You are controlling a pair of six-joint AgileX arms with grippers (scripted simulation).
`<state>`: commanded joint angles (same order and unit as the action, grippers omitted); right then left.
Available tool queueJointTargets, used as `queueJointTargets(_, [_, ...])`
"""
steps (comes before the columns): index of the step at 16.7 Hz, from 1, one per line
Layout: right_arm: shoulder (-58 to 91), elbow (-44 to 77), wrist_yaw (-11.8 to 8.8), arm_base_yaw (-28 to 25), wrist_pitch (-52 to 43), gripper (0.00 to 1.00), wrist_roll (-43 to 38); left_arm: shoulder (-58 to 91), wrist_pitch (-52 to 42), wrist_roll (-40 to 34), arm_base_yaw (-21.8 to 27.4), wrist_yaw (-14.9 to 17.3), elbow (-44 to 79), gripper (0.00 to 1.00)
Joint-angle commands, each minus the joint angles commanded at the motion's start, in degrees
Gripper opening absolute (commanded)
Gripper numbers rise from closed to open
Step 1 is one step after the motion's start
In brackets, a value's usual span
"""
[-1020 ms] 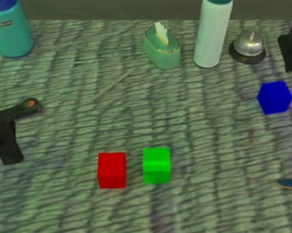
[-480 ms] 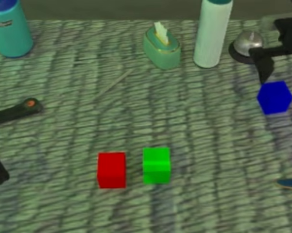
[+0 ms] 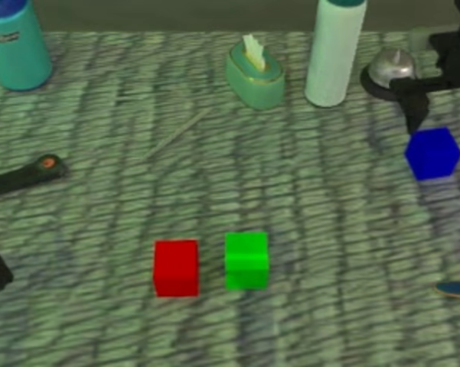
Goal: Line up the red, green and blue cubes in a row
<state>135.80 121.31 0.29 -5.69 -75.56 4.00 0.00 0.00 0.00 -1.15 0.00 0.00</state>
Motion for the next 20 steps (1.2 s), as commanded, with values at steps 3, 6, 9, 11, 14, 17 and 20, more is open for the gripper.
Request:
queueJointTargets(3, [1.0,-4.6,0.0,-0.1,5.6,1.00,0.0,0.0,0.0,0.0,0.0,0.0,0.0,1.00])
queueJointTargets(6, [2.3,-9.8,0.0,-0.2,12.6,1.00,-0.2,0.0,0.0,0.0,0.0,0.0,0.0,1.00])
queueJointTargets(9, [3.0,-11.9,0.0,-0.3,14.9,1.00,-0.2,0.0,0.0,0.0,0.0,0.0,0.0,1.00])
queueJointTargets(11, [3.0,-11.9,0.0,-0.3,14.9,1.00,-0.2,0.0,0.0,0.0,0.0,0.0,0.0,1.00])
queueJointTargets(14, [3.0,-11.9,0.0,-0.3,14.9,0.85,-0.2,0.0,0.0,0.0,0.0,0.0,0.0,1.00])
queueJointTargets(17, [3.0,-11.9,0.0,-0.3,14.9,0.62,-0.2,0.0,0.0,0.0,0.0,0.0,0.0,1.00])
queueJointTargets(20, [3.0,-11.9,0.0,-0.3,14.9,0.40,-0.2,0.0,0.0,0.0,0.0,0.0,0.0,1.00])
